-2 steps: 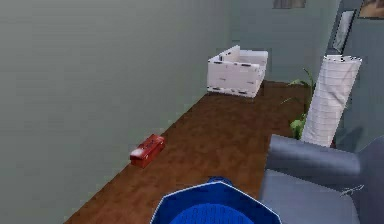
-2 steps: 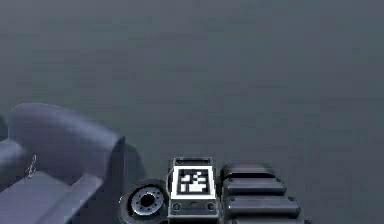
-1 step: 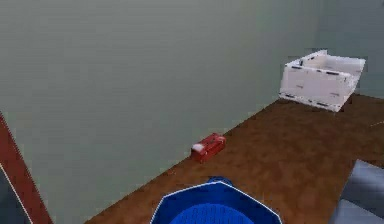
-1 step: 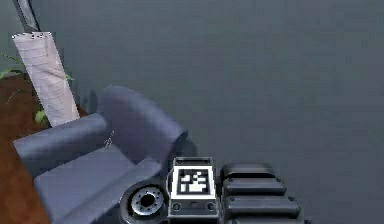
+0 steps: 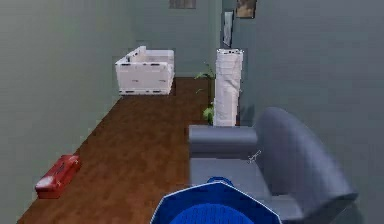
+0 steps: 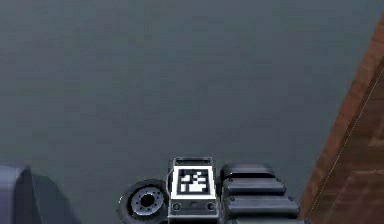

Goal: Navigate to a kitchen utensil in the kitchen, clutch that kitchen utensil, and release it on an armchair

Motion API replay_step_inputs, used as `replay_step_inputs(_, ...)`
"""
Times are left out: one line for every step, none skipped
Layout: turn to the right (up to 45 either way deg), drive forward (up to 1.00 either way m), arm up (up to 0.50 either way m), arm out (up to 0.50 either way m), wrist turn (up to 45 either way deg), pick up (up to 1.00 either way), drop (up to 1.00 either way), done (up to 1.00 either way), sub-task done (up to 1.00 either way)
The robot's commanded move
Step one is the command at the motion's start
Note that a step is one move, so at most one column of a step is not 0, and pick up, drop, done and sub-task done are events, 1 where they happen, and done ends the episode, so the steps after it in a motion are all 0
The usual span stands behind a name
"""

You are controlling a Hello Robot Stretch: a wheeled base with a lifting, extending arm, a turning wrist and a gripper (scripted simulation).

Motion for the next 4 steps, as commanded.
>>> replay_step_inputs(45.0,0.00,0.00,0.00,0.0,0.00,0.00,0.00,0.00)
replay_step_inputs(12.0,0.00,0.00,0.00,0.0,0.00,0.00,0.00,0.00)
replay_step_inputs(-45.0,0.00,0.00,0.00,0.0,0.00,0.00,0.00,0.00)
replay_step_inputs(-45.0,0.00,0.00,0.00,0.0,0.00,0.00,0.00,0.00)
